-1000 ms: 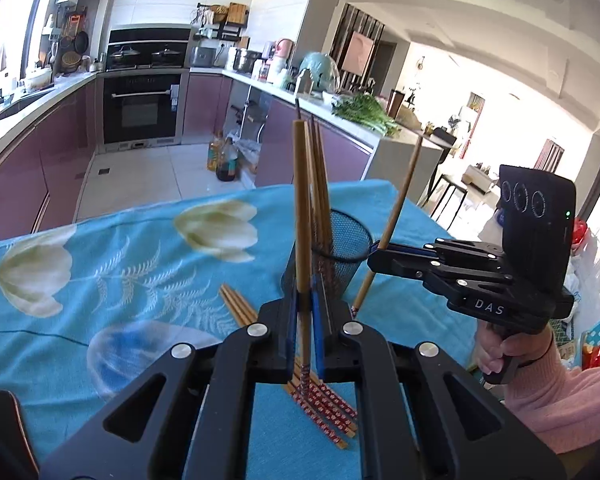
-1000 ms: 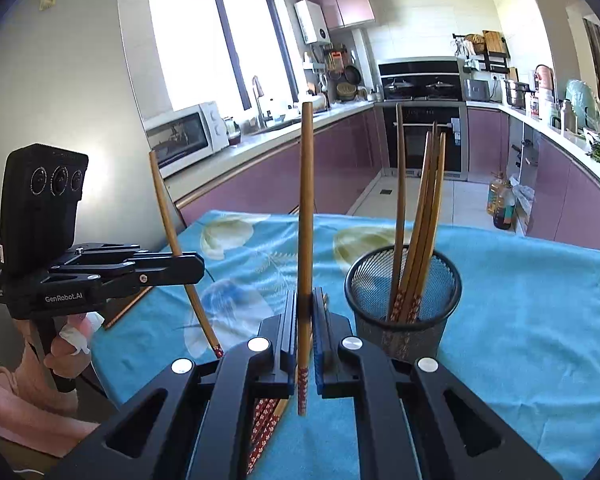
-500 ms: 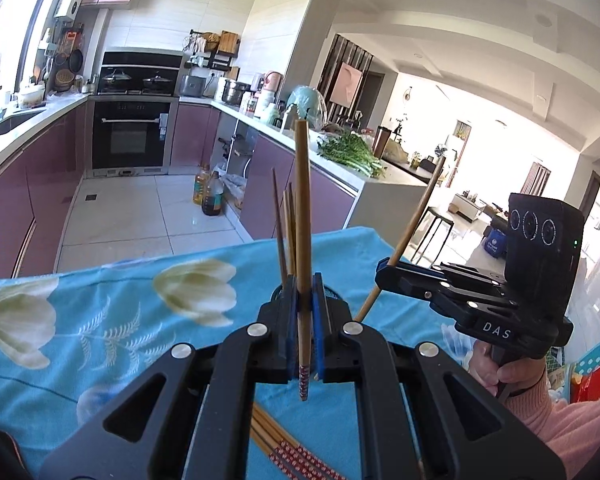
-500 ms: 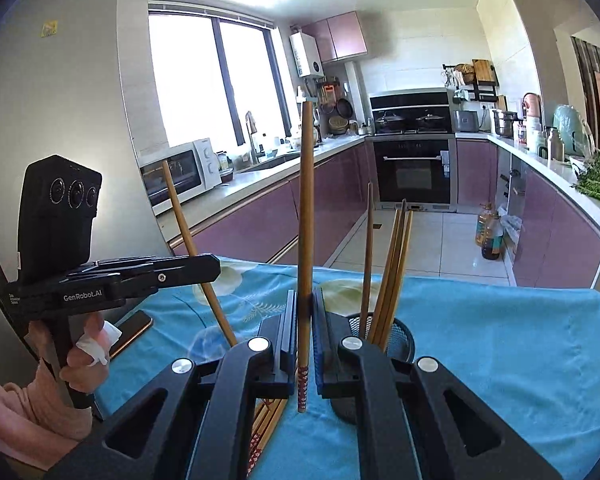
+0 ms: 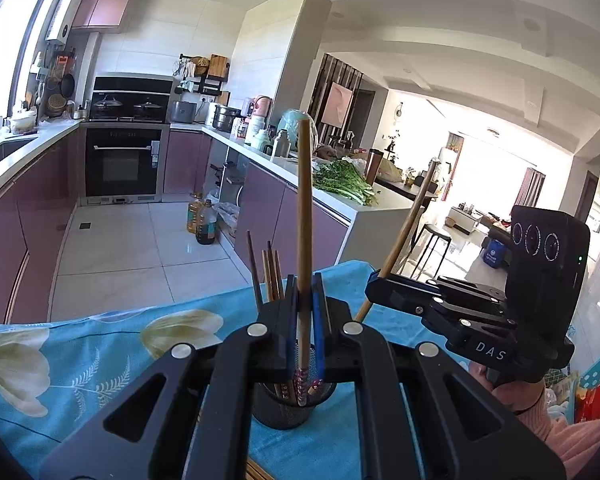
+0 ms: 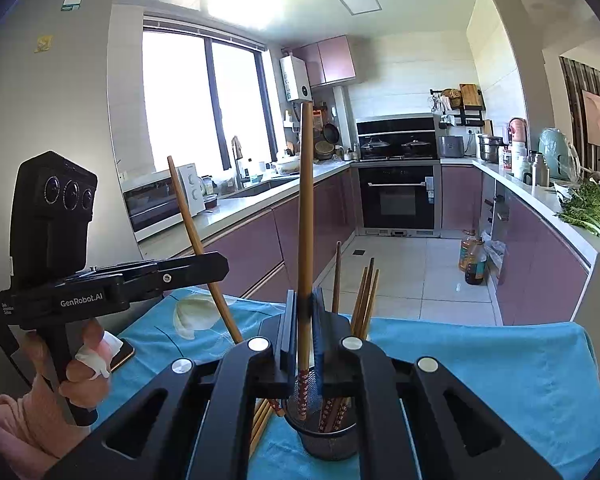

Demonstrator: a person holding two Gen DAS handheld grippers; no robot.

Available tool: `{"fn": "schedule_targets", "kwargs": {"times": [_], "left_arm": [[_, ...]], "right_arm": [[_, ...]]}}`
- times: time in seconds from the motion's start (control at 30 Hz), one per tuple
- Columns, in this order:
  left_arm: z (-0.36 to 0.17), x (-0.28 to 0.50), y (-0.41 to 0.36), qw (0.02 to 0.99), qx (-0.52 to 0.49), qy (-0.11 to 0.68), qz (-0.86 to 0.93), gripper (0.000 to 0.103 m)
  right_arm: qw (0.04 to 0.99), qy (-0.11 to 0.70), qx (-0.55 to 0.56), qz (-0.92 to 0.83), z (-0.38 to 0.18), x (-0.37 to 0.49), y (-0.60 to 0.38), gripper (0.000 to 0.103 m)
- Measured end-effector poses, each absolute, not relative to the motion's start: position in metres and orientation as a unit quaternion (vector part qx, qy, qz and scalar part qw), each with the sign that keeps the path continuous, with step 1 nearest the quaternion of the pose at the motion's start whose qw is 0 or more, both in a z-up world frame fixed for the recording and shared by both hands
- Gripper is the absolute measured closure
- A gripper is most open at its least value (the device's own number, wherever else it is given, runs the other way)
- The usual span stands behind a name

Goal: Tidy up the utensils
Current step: 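Lift both held chopsticks upright and carry them over the mesh holder, then lower the chopsticks into the holder and open both tools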

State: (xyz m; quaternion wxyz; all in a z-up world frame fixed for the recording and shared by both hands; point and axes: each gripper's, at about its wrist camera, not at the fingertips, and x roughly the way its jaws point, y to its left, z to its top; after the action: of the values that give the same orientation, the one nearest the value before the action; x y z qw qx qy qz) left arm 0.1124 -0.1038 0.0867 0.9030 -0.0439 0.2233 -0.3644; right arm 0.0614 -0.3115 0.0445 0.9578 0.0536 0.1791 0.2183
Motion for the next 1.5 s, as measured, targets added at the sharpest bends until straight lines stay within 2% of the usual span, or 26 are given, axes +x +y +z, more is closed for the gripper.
{"fn": "schedule_targets", "kwargs": {"times": [0.23,0.53,0.87,1.5], "left_arm": [[0.078,0.12,-0.121,0.911,-0.023,0.229,-0.343,0.096],[0.04,0.135,-0.138,0.89,0.018,0.299,-0.345,0.096],[0.02,0.147,-0.144,0.869,0.038,0.344,-0.354,0.096],[0.002,0.176,-0.148,0.867,0.011,0.377,-0.326,0.093]], "right_arm": [[0.96,0.192,0.045,0.2,0.033,0.075,-0.308,0.097],[0.947,0.251,0.043,0.197,0.006,0.098,-0.304,0.097],[0.93,0.307,0.048,0.196,-0.015,0.113,-0.301,0.097],[0.926,0.317,0.072,0.189,-0.027,0.119,-0.302,0.095]]}}
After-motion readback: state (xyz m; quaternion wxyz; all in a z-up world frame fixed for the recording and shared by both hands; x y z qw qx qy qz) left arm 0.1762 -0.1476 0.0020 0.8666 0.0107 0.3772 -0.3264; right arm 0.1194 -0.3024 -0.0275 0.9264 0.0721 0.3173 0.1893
